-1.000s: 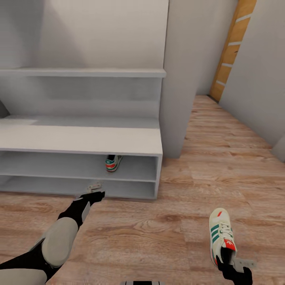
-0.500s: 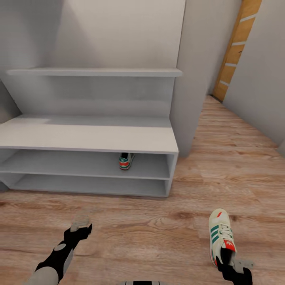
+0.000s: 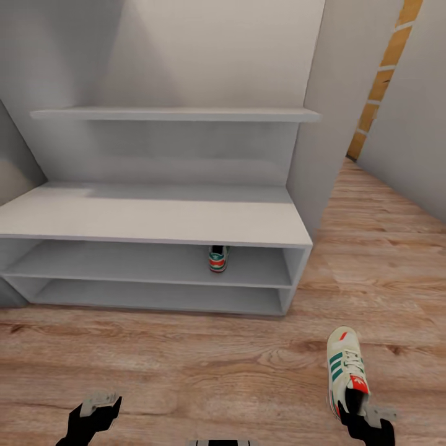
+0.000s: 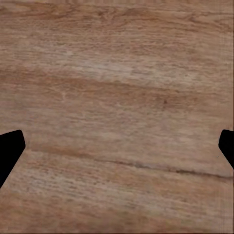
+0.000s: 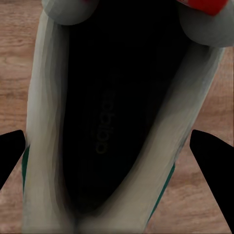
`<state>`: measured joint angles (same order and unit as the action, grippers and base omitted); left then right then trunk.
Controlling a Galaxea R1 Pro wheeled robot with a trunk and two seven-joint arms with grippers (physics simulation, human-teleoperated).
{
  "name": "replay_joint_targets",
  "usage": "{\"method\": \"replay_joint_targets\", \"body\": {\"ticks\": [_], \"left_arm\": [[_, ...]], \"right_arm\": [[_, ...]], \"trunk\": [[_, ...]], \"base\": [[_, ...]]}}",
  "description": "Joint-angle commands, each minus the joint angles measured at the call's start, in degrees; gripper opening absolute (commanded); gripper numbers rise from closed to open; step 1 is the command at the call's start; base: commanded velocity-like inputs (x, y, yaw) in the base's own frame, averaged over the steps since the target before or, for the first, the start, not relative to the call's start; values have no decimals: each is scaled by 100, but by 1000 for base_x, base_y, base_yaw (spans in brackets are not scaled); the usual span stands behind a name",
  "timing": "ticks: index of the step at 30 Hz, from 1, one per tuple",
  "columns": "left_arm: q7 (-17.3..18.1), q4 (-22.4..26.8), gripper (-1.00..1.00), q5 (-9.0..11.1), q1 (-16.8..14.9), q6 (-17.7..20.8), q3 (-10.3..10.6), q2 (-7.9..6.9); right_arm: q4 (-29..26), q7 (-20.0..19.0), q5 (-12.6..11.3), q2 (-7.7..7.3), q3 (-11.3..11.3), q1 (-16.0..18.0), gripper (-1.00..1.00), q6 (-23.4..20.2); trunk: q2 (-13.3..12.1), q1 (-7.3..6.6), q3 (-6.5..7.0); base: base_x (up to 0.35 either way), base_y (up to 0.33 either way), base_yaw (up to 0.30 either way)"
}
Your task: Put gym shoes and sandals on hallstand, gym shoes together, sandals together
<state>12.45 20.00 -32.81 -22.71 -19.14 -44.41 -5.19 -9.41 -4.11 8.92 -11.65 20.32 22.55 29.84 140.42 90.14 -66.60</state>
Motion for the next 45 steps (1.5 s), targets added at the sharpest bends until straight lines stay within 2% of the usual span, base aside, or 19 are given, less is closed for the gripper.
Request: {"method": "replay_joint_targets", "body": {"ticks": [1,6,13,17,25,45], "left_arm": [[48,0,100,1,39,-32,-49,-3],[232,32,100,44,116,-43,-50,-40],[948,16,100,89,141,-45,-50,-238],[1187,-2,100,260,143,-46,-48,-336],[1271,-13,100,394,152,-92,-42,-373],[1278,-5,100,415,214,-221,-41,-377]], "right_arm": [[6,-26,39,1,53,4,-100,22],[9,-21,39,4,53,4,-100,22],[13,-20,39,5,54,2,-100,22],[15,-20,39,5,55,3,-100,22],[12,-20,39,3,59,3,-100,21],[10,-27,32,4,59,4,-100,22]], "trunk": [[2,0,-4],[2,0,-4],[2,0,-4],[2,0,-4],[2,0,-4],[2,0,-4]], "base": [[125,336,0],[120,336,0],[55,337,0],[9,337,0],[-17,337,0],[-170,291,0]]}}
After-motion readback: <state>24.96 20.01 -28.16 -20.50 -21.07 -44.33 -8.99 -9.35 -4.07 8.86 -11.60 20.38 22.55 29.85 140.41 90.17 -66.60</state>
